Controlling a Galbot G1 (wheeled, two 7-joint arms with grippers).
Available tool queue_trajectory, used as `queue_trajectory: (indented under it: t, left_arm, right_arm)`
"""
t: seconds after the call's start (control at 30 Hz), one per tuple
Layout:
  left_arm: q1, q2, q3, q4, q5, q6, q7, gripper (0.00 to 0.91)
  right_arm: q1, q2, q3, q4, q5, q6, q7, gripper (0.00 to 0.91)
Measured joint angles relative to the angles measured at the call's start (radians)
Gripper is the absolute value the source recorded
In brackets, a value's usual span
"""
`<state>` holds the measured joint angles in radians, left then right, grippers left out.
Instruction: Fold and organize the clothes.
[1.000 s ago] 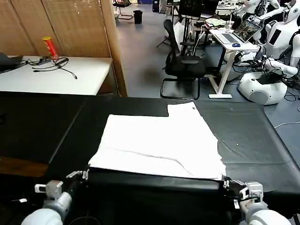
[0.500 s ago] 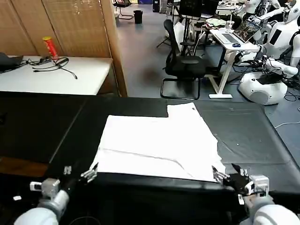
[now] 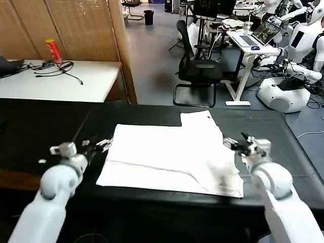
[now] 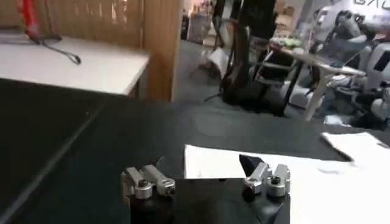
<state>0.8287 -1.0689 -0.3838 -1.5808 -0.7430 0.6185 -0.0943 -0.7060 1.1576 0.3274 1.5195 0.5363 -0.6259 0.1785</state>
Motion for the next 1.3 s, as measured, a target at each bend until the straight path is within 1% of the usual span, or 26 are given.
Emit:
queue_trajectory:
  t: [0.1,0.23,0.4,0.63,0.87,0.9,0.97,1.0,1.03,1.07,1.1,1.13,1.17,1.2,1.23,1.27,1.3]
  left_arm:
    - [-0.075,-0.004,0.041,0.092,-0.004,0.013,0.011,0.878]
    - [-0.154,-0.007,0.085,0.192,-0.002,0.025,0.020,0.878]
    - [-0.227,-0.027,0.125,0.283,0.006,0.035,0.030,0.878]
    - [-0.299,-0.055,0.150,0.376,0.013,0.022,0.048,0.878]
    - [-0.341,-0.077,0.175,0.427,0.040,0.020,0.058,0.878]
    - [-0.343,-0.079,0.177,0.430,0.044,0.021,0.059,0.761]
    - [-0.343,-0.082,0.180,0.432,0.051,0.025,0.059,0.683]
    - [-0.343,-0.082,0.182,0.432,0.058,0.028,0.059,0.595]
    - [-0.342,-0.082,0.184,0.433,0.066,0.031,0.059,0.566]
    - [-0.340,-0.083,0.185,0.435,0.074,0.034,0.057,0.527]
    - [-0.339,-0.084,0.186,0.440,0.081,0.035,0.056,0.458]
    - [-0.338,-0.086,0.186,0.445,0.086,0.034,0.055,0.371]
    - [-0.338,-0.087,0.185,0.448,0.090,0.034,0.055,0.322]
    - [-0.337,-0.089,0.185,0.451,0.094,0.033,0.054,0.166]
    - [-0.336,-0.090,0.184,0.455,0.100,0.033,0.054,0.156]
    - [-0.335,-0.090,0.183,0.456,0.100,0.033,0.054,0.146]
    - [-0.334,-0.090,0.183,0.456,0.100,0.033,0.054,0.127]
  right_arm:
    - [0.078,0.031,-0.022,-0.113,-0.026,0.014,-0.014,0.878]
    - [0.166,0.079,-0.035,-0.243,-0.054,0.013,-0.020,0.878]
    - [0.241,0.134,-0.040,-0.361,-0.100,0.004,-0.024,0.878]
    - [0.286,0.169,-0.034,-0.454,-0.107,0.000,-0.030,0.878]
    - [0.293,0.182,-0.008,-0.500,-0.105,-0.014,-0.028,0.878]
    - [0.293,0.182,-0.005,-0.504,-0.105,-0.014,-0.028,0.878]
    - [0.293,0.182,0.000,-0.509,-0.104,-0.014,-0.029,0.878]
    - [0.293,0.183,0.003,-0.512,-0.104,-0.014,-0.030,0.878]
    - [0.293,0.183,0.004,-0.514,-0.104,-0.014,-0.031,0.868]
    - [0.292,0.183,0.005,-0.516,-0.104,-0.014,-0.033,0.770]
    - [0.292,0.183,0.005,-0.518,-0.104,-0.014,-0.036,0.692]
    - [0.292,0.184,0.005,-0.520,-0.104,-0.013,-0.038,0.692]
    - [0.292,0.184,0.005,-0.522,-0.104,-0.012,-0.040,0.614]
    - [0.292,0.185,0.005,-0.525,-0.104,-0.010,-0.042,0.527]
    - [0.293,0.186,0.005,-0.529,-0.105,-0.008,-0.044,0.439]
    - [0.294,0.188,0.006,-0.531,-0.105,-0.008,-0.044,0.390]
    - [0.296,0.189,0.006,-0.535,-0.105,-0.008,-0.046,0.283]
